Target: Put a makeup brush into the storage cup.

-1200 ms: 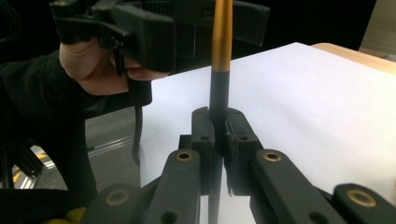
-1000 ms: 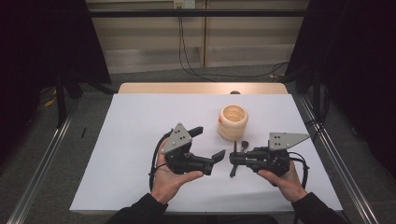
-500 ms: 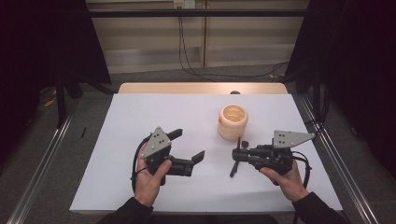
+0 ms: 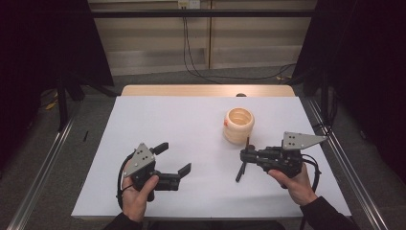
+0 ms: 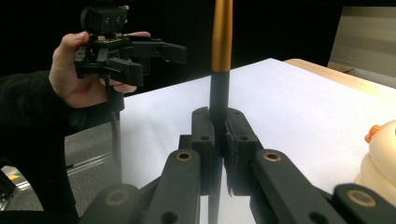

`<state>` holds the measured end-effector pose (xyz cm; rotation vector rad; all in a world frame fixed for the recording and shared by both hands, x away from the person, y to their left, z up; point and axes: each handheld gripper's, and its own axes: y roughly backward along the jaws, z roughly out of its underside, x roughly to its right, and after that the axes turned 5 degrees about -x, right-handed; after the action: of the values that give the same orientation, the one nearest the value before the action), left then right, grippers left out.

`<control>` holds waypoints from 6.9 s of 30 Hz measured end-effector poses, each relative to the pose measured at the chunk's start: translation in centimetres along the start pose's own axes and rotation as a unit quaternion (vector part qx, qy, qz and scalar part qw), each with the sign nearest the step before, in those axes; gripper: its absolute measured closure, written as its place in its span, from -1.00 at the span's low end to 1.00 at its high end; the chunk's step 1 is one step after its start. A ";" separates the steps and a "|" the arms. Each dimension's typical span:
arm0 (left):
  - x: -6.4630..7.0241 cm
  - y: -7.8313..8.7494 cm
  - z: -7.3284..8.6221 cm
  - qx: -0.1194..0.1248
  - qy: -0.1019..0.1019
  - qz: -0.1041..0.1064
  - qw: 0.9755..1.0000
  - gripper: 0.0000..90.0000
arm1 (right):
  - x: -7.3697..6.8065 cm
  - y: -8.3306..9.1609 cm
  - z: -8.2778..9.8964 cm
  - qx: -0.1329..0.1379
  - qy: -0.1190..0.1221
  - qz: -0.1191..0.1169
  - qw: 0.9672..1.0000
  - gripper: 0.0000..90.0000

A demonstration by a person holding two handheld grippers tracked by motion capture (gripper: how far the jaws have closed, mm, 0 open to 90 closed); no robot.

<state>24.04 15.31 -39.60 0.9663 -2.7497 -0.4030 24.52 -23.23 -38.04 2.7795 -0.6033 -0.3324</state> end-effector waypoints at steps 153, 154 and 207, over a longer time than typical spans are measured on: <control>-2.2 4.8 5.8 -0.003 0.029 -0.060 0.998 -0.97 | 10.2 -2.3 -0.2 0.020 -0.048 0.248 0.967 -0.94; -2.2 4.7 5.8 -0.003 0.030 -0.060 0.998 -0.97 | 10.0 -2.2 -0.2 0.024 -0.048 0.248 0.967 -0.95; -1.8 5.5 5.7 0.026 0.033 -0.057 0.998 -0.97 | -1.4 8.3 7.9 0.037 -0.072 0.317 0.945 -0.97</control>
<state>20.66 21.62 -43.40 1.1306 -2.6657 -0.3131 18.01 -31.66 -42.61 2.4576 -1.5104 -0.3690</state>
